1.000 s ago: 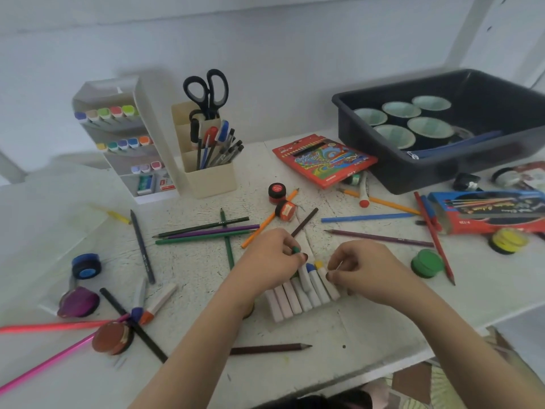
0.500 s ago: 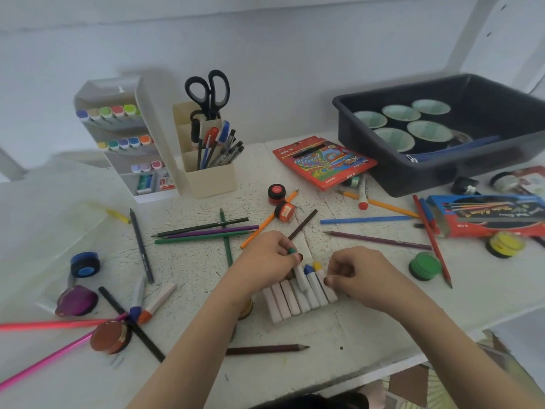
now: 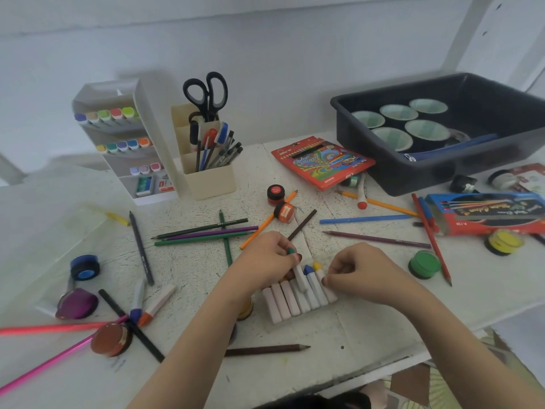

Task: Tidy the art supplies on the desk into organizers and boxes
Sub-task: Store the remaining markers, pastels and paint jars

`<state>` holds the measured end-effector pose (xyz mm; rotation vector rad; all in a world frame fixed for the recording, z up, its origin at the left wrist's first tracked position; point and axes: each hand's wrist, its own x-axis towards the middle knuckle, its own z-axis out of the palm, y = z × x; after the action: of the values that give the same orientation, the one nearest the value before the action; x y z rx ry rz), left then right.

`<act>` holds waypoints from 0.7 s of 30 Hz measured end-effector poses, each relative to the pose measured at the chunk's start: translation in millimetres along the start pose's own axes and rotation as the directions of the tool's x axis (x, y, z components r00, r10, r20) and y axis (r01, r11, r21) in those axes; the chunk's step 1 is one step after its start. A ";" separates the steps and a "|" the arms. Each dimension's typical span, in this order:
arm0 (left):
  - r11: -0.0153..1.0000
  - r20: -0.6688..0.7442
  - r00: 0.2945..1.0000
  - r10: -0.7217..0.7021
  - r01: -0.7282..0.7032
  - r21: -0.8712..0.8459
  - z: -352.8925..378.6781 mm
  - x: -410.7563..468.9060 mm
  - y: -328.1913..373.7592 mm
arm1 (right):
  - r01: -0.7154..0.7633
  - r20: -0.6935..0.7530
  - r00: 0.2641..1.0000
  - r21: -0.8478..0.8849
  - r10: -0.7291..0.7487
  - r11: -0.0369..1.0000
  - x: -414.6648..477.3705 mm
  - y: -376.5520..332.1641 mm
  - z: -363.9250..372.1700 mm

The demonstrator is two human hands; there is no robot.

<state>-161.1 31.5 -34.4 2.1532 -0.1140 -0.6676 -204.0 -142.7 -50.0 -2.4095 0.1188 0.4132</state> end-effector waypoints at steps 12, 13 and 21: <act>1.000 0.002 1.000 -0.007 0.007 -0.012 -1.4 1.2 -1.0 | -0.013 0.108 0.994 -0.029 0.016 0.999 5.5 -3.7 -6.9; 1.000 0.000 1.000 -0.007 0.007 -0.010 -1.5 1.3 -1.1 | -0.014 0.095 0.995 -0.016 0.016 1.000 6.2 -3.7 -7.0; 1.000 0.000 1.000 -0.010 0.010 -0.019 -2.2 0.5 -0.6 | -0.112 -0.060 0.993 -0.110 0.106 0.988 14.5 -5.5 3.1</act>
<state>-159.7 33.2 -33.9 2.1368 -0.0962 -0.6718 -190.1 -136.1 -53.5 -2.5345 0.2589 0.4144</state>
